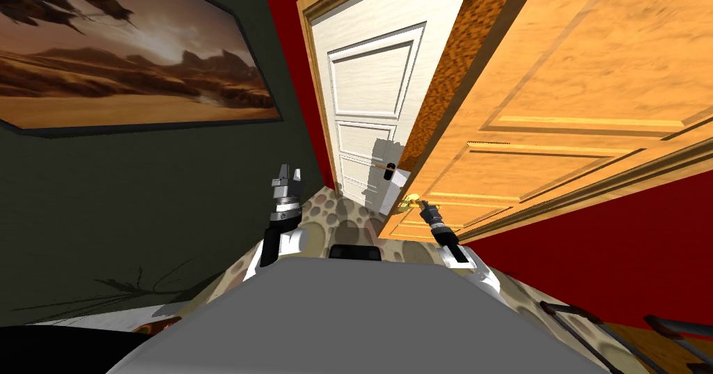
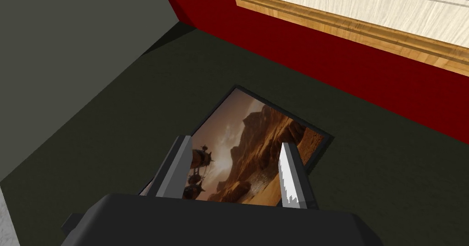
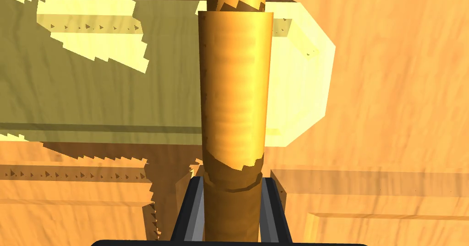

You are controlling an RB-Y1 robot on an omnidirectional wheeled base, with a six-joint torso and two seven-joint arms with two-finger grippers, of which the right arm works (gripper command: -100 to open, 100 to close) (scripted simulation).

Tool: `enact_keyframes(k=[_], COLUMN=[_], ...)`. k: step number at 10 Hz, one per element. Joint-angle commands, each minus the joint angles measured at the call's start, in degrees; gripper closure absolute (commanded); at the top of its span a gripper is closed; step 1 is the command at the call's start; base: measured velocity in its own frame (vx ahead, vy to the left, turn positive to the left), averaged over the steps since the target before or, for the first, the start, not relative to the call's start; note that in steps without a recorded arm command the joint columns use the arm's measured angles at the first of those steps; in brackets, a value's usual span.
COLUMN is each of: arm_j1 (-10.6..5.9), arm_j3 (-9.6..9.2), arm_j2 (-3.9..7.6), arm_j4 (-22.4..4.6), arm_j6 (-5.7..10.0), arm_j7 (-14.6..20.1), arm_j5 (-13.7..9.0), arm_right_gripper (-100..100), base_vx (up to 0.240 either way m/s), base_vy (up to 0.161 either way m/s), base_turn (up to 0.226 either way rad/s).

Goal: Pull the door open

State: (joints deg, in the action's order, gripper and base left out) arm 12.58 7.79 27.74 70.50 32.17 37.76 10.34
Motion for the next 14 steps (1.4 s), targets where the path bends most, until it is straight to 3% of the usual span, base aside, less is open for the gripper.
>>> enact_keyframes(k=[1,2,3,4,7,12,13,14], arm_j1=[1.12,1.83,1.09,2.19,3.81,6.14,5.85,6.10], arm_j3=[-0.47,-0.80,-0.58,-0.87,-1.02,-1.24,-1.18,-1.36], arm_j2=[0.97,1.58,1.26,1.98,3.30,5.19,5.04,5.43], arm_j4=[0.36,0.57,0.09,-0.11,-0.24,-0.42,-0.29,-0.80], arm_j6=[1.61,2.56,1.91,3.80,6.80,11.10,10.26,11.42], arm_j7=[1.26,2.04,1.50,2.48,3.97,6.11,5.82,6.27], arm_j5=[0.34,0.56,0.40,0.80,1.34,2.12,1.99,2.20], arm_right_gripper=[100,100,100,100,100,100,100,100], base_vx=[-0.215,-0.217,-0.098,-0.149,-0.228,-0.181,-0.101,-0.153], base_vy=[-0.068,-0.072,-0.035,-0.041,-0.076,-0.084,-0.044,-0.037], base_turn=[0.107,0.115,0.028,0.120,0.152,0.104,0.035,0.143])
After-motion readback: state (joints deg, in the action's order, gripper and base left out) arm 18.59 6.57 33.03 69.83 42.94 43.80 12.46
